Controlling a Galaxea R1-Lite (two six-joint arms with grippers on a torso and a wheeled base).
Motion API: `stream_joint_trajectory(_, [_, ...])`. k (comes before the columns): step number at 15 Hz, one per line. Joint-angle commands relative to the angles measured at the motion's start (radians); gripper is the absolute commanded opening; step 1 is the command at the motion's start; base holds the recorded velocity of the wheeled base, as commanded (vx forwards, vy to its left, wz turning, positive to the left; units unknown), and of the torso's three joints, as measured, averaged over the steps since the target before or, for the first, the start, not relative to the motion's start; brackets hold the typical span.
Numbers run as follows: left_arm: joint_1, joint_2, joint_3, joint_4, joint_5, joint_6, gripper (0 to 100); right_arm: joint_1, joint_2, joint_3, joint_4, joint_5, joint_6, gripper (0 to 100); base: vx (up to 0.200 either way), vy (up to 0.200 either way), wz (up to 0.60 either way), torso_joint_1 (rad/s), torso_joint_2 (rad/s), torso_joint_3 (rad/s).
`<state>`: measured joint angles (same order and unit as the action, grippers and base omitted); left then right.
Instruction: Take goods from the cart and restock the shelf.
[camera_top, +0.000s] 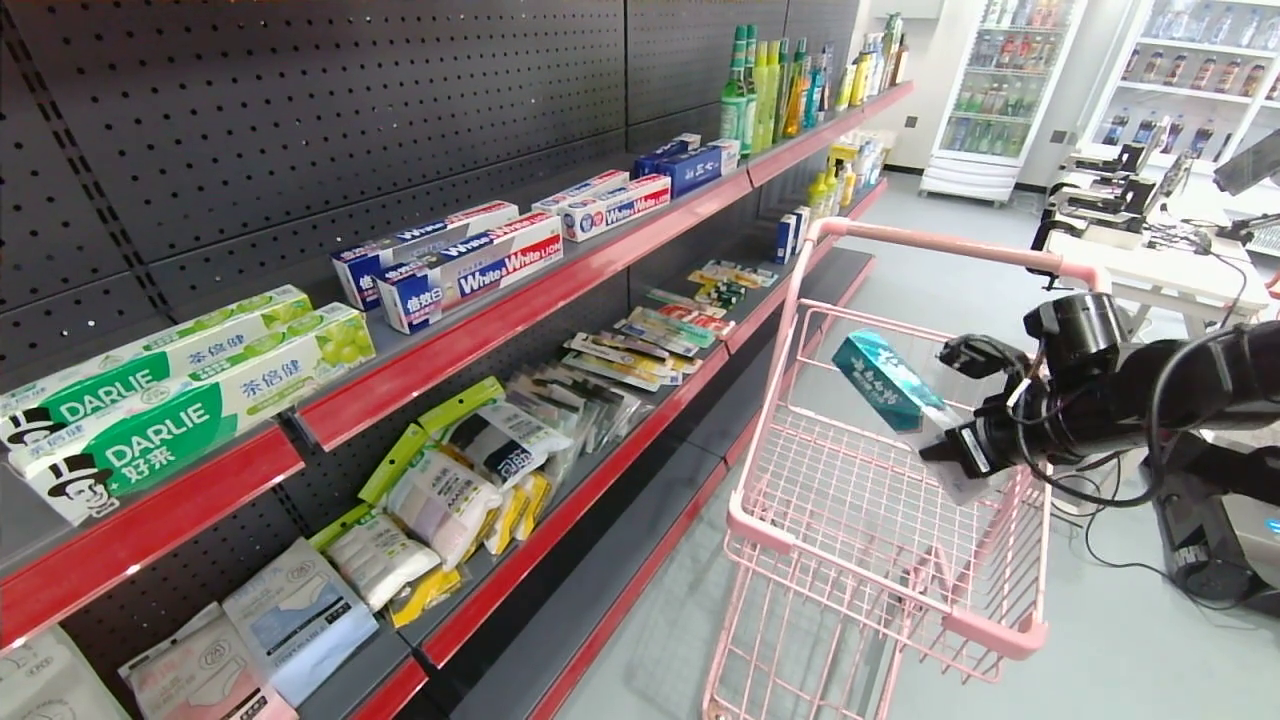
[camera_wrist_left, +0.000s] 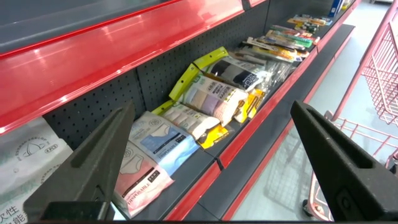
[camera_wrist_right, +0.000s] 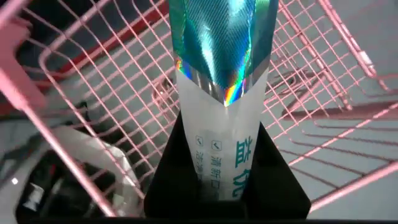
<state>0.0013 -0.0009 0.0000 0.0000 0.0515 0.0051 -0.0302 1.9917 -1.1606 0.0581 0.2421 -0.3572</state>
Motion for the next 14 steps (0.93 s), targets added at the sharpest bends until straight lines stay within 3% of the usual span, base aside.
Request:
stream_joint_trajectory(1, [0.0,0.001,0.0,0.0,0.001,-0.001,100,0.124,-0.252,0.052,0.0,-0.153,0.256,0,0.0,0.0,0.0,0.0,0.0,0.0])
stream_joint_trajectory(3, [0.0,0.001,0.0,0.0,0.001,0.001,100,0.204,-0.456,0.151,0.031,-0.35,0.371,0,0.0,0.0,0.0,0.0,0.0,0.0])
stream_joint_trajectory(7, [0.0,0.001,0.0,0.0,0.001,-0.001,100,0.214,-0.832,0.397,0.037,-0.621,0.343,0,0.0,0.0,0.0,0.0,0.0,0.0])
stream_joint_trajectory(9, [0.0,0.001,0.0,0.0,0.001,0.001,100,0.174,-0.929,0.469,0.039,-0.653,0.337,0,0.0,0.0,0.0,0.0,0.0,0.0])
stream_joint_trajectory(10, [0.0,0.001,0.0,0.0,0.001,-0.001,100,0.115,-1.108,0.592,0.039,-0.672,0.253,0,0.0,0.0,0.0,0.0,0.0,0.0])
stream_joint_trajectory(14, [0.0,0.001,0.0,0.0,0.001,-0.001,100,-0.025,-1.347,0.714,0.037,-0.664,0.064,0,0.0,0.0,0.0,0.0,0.0,0.0])
